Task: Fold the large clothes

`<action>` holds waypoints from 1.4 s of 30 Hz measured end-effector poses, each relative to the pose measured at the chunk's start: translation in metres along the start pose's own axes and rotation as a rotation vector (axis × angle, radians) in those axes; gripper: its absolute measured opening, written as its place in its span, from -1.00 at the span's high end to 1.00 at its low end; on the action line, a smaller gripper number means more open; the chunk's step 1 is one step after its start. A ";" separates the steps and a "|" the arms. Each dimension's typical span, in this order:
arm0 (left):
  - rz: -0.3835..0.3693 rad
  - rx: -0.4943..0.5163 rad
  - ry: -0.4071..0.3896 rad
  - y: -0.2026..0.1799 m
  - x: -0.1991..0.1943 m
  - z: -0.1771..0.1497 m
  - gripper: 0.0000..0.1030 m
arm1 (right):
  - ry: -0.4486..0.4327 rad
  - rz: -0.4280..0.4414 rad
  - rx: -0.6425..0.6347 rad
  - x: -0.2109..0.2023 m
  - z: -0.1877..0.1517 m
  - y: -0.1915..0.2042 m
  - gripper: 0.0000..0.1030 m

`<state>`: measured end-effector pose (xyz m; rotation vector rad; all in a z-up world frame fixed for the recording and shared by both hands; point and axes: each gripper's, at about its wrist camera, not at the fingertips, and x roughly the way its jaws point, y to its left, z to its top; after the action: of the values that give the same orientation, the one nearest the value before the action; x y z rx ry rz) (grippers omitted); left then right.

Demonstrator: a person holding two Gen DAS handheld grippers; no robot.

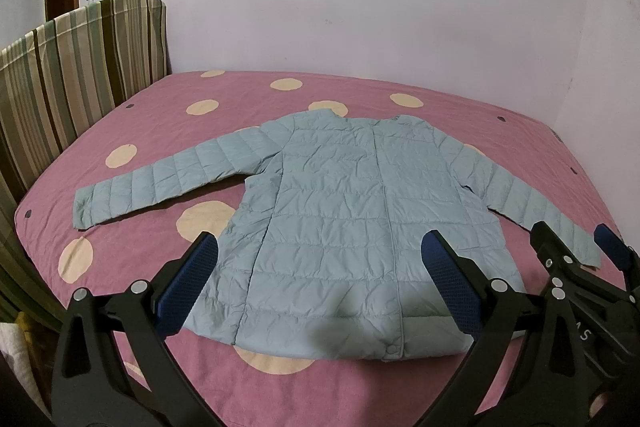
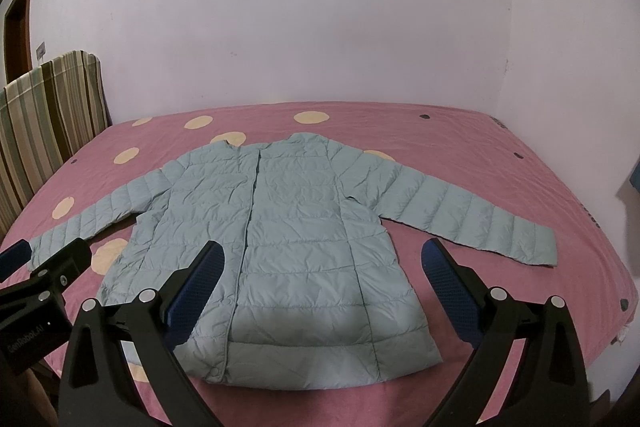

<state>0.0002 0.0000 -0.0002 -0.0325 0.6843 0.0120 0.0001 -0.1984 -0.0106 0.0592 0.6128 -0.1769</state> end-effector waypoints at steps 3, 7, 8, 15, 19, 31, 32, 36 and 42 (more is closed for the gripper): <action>-0.001 0.000 0.001 0.000 0.000 0.000 -0.96 | 0.001 0.000 0.000 -0.001 0.000 0.000 -0.90; -0.001 0.000 0.001 0.000 0.000 0.000 -0.96 | 0.000 0.000 0.000 -0.001 0.000 0.000 -0.90; 0.000 0.000 0.001 0.000 0.000 0.000 -0.96 | 0.000 0.000 0.000 -0.001 0.000 0.001 -0.90; 0.000 0.000 0.002 0.000 0.000 0.000 -0.96 | 0.001 0.000 -0.001 -0.001 -0.001 0.001 -0.90; 0.000 0.000 0.002 0.000 0.000 0.000 -0.96 | 0.001 -0.001 -0.001 -0.001 -0.001 0.001 -0.90; 0.000 0.000 0.002 0.000 0.000 0.000 -0.96 | 0.001 0.000 -0.001 0.000 -0.002 0.001 -0.90; 0.000 0.000 0.002 0.000 0.000 0.000 -0.96 | 0.001 0.000 -0.001 0.000 -0.002 0.002 -0.90; -0.001 0.000 0.003 0.000 0.000 0.000 -0.96 | 0.002 0.000 -0.003 0.001 -0.002 0.002 -0.90; 0.000 0.000 0.004 0.000 0.000 0.000 -0.96 | 0.002 -0.001 -0.004 0.001 -0.002 0.002 -0.90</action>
<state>0.0004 0.0002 -0.0001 -0.0324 0.6878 0.0118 0.0003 -0.1959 -0.0133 0.0556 0.6147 -0.1767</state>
